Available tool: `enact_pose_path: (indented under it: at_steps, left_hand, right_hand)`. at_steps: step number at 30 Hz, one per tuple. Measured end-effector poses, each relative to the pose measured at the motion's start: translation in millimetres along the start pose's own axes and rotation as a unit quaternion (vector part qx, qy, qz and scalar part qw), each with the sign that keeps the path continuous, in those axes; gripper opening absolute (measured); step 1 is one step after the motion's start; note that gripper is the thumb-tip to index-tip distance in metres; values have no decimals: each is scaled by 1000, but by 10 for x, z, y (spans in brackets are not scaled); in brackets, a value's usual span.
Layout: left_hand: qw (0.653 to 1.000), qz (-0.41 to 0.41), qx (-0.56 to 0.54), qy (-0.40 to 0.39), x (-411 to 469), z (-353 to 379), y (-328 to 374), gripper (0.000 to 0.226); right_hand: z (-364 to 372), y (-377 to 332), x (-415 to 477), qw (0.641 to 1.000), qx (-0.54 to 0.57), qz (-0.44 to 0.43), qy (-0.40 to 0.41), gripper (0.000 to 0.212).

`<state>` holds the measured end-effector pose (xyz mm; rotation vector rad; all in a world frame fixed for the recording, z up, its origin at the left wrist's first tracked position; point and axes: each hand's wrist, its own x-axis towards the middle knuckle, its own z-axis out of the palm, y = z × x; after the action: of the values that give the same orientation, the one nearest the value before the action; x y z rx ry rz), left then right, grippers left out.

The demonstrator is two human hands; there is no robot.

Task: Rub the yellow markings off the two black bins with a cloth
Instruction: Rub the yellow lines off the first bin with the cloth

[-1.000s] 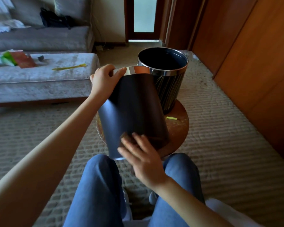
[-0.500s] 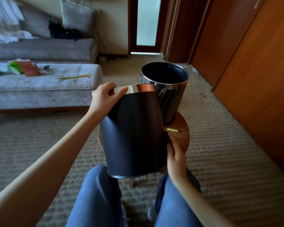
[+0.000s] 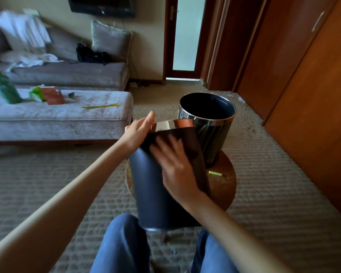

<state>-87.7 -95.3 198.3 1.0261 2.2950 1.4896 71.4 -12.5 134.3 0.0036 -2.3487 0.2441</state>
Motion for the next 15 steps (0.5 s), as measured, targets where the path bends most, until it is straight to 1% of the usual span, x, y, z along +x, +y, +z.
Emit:
enact_pose_path:
  at_steps: [1,2,3,4,6,8,10,11,12,13,14,15]
  left_hand:
    - [998,-36,-55,-21,66,-47,-17,75]
    - [995,-55,-78,-40,97,-88,-2,75]
    - [995,-45,-64,-58,112,-120,13,66]
    - [997,-16,-20,-69,115,-146,22,52]
    - [995,52,57,-60,90,-168,18,32]
    - [993,83,75,-43,33,-171,-1,22]
    - [993,85,69,-41,-2,-127,27,21]
    - [995,71,49,-50,-17,-99,77,26]
    - [997,51,15,-62,-24,-77,132,35]
    - [997,29,-16,-67,-28,-67,184,45]
    - [997,15,-33,-72,-21,-63,216,49]
    - [996,12,-40,-78,-16,-56,225,45]
  right_hand:
    - [53,-26,-162,997,-36,-62,-41,48]
    - [81,-47,-323,989,-56,-112,-77,48]
    - [91,-54,-482,981,-66,-145,-110,48]
    - [62,-58,-631,975,-69,-167,-131,48]
    - [-45,-10,-874,966,-61,-196,-154,45]
    - [-191,121,-986,951,-69,-253,-163,36]
    - [-322,343,-838,931,-90,-317,-156,32]
    - [-364,458,-663,928,-103,-328,-142,35]
    - [-386,538,-439,933,-117,-318,-117,39]
    - [-380,577,-197,945,-132,-287,-80,41]
    - [-364,574,42,962,-133,-235,-38,39]
    - [-337,540,251,979,-120,-168,1,35]
